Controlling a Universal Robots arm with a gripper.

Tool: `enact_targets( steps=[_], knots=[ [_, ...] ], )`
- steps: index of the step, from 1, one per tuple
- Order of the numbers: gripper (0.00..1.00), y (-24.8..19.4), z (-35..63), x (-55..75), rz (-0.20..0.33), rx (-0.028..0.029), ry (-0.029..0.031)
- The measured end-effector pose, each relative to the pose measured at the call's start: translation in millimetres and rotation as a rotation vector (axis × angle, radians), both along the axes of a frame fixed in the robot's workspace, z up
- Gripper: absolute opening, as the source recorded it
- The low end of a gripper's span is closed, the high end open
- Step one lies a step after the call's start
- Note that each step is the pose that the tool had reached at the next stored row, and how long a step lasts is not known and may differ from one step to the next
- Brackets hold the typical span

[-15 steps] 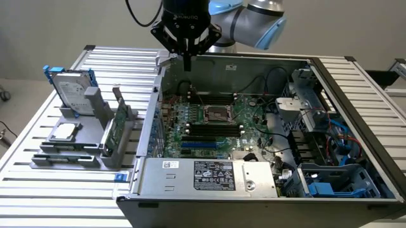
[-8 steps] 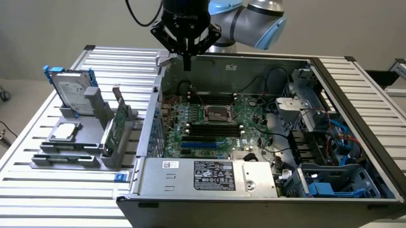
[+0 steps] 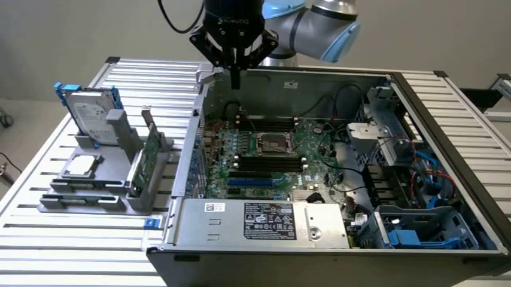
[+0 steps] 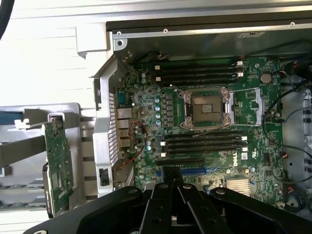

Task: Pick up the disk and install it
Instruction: 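Reach for the disk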

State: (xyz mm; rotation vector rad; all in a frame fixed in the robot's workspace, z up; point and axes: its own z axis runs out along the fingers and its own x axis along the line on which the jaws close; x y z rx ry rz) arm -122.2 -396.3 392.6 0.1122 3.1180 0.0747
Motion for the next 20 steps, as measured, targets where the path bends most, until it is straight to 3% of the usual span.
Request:
enact_targets(
  steps=[7, 11, 20],
  knots=[
    [0.11, 8.3, -0.1, -6.2, 0.000, 0.0001, -0.0008],
    [0.11, 14.5, -0.3, -21.8, 0.000, 0.0001, -0.0036],
    [0.11, 24.2, -1.0, -62.8, 0.000, 0.0000, -0.0036]
  ],
)
